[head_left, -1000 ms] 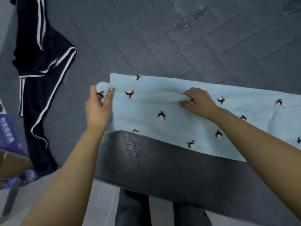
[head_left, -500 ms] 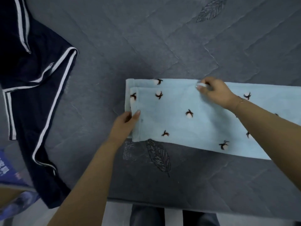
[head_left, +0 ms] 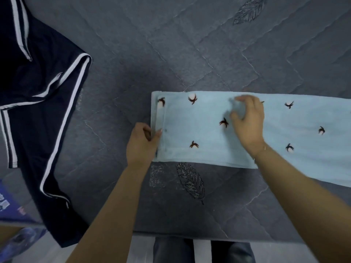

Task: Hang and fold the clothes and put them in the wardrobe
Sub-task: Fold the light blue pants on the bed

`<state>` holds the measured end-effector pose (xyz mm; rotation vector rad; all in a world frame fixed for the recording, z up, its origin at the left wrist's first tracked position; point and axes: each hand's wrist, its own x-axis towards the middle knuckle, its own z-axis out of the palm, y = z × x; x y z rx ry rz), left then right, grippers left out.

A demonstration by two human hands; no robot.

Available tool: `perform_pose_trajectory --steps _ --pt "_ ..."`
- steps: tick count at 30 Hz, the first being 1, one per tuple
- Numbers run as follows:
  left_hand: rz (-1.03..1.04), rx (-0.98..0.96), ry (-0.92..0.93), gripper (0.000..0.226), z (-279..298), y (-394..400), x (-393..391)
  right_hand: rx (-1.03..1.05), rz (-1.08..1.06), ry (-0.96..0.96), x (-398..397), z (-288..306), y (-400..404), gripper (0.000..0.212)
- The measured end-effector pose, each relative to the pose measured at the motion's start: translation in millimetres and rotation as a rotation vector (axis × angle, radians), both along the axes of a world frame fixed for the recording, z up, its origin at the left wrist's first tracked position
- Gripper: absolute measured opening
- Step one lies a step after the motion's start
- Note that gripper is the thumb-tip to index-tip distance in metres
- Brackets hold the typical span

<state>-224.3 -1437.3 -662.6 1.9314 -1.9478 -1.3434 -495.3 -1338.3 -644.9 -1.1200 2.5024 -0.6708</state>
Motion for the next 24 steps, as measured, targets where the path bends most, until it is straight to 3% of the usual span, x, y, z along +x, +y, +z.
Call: perform_pose_trajectory --steps 2,5,7,10,12,15,17,20,24 --pt "0.001 0.093 0.007 0.037 5 13 0 -0.056 -0.115 -0.16 36 9 26 0.021" --pt "-0.011 0.266 -0.045 0.044 7 28 1 -0.013 -0.563 -0.608 91 12 66 0.003" --pt "-0.063 0.283 -0.116 0.036 10 31 1 0.065 -0.867 -0.871 116 7 82 0.021" --pt "-0.035 0.232 0.011 0.031 20 31 3 0.073 -1.05 -1.068 133 5 80 0.034" --pt "-0.056 0.041 0.103 0.029 34 28 7 -0.077 -1.089 -1.1 135 4 70 0.028" --pt "-0.272 -0.466 0.096 0.024 50 27 18 -0.304 -1.101 -1.131 135 7 61 0.02" --pt "-0.347 -0.586 0.099 0.023 45 32 28 -0.311 -1.105 -1.173 140 8 60 0.02" --pt "-0.286 -0.31 0.094 0.019 26 45 41 -0.243 -1.19 -1.284 155 6 65 0.015" --pt "-0.181 0.074 0.013 0.021 11 53 41 -0.324 -1.223 -1.367 156 3 73 0.014"
